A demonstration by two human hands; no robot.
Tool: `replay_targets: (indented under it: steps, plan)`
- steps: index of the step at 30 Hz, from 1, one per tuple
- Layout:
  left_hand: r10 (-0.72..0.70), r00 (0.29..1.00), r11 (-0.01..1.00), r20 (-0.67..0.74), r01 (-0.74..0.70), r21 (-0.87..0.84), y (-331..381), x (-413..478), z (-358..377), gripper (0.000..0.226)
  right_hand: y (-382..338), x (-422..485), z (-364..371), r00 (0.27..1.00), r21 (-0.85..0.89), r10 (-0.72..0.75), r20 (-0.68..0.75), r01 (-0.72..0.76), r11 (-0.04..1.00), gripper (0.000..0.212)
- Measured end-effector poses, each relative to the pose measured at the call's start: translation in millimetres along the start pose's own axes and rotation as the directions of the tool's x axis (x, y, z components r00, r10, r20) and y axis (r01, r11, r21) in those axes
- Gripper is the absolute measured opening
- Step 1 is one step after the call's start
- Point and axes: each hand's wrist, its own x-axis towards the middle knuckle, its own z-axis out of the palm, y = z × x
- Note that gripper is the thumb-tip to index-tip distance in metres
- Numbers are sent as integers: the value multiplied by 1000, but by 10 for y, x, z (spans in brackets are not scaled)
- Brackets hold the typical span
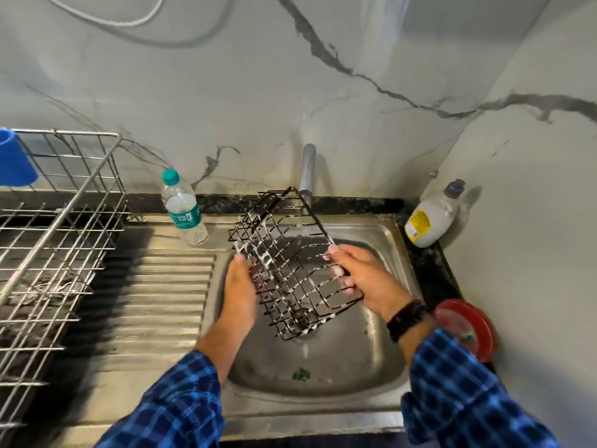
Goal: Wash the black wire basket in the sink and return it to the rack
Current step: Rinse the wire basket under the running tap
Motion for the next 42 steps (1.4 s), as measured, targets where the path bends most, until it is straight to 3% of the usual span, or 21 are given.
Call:
replay_targets:
  steps: [3,5,7,10,12,14,16,17,19,23,27,29,31,33,36,39,42]
  plan:
    - [-72,996,997,48,72,5,52,43,7,41,-104,121,18,983,-292,-169,67,181,939,25]
    - [-155,983,984,101,163,-74,138,44,-20,53,-114,191,48,953,-622,-255,166,302,723,26]
    - [-194,956,954,222,236,-183,233,71,-37,70,-114,241,45,933,-786,-296,205,337,518,24]
    - [-167,950,940,265,234,-249,381,85,36,71,-170,317,-15,936,-761,-282,209,337,555,21]
    - [-144,966,963,214,187,-194,436,81,174,61,-225,429,-71,961,-758,-165,222,277,590,19]
    - [-140,977,969,163,168,-179,428,145,292,69,-272,572,-92,974,-741,-72,214,210,638,20]
    - [-151,980,961,134,177,-212,412,217,384,67,-320,700,-68,980,-708,-70,188,185,682,21]
    - [-168,977,954,130,195,-228,407,247,419,62,-362,731,-34,979,-729,-93,179,196,656,20]
    - [-216,969,931,119,242,-275,399,276,496,54,-430,771,65,970,-830,-182,164,235,506,21]
    - [-229,972,893,60,234,-384,292,351,600,65,-502,918,311,927,-949,-360,103,200,242,31]
    - [-209,969,844,132,247,-477,203,330,685,71,-533,1043,701,792,-977,-585,177,211,-9,25]
    - [-209,963,808,169,267,-526,181,313,722,76,-487,1114,824,747,-971,-622,235,214,-110,31]
    - [-186,961,787,207,271,-554,185,363,707,82,-393,1165,826,763,-960,-582,281,211,-186,48]
    - [-160,961,762,225,265,-590,210,431,661,85,-299,1144,709,780,-957,-558,285,194,-217,61]
    - [-122,974,772,192,215,-599,208,470,605,80,-150,1074,411,792,-981,-588,163,66,-182,66]
    - [-106,985,787,136,167,-593,207,488,564,73,-68,981,165,780,-997,-624,-45,-71,-17,57]
    - [-91,982,817,166,169,-552,210,433,573,70,-155,973,306,732,-994,-677,-78,-9,105,44]
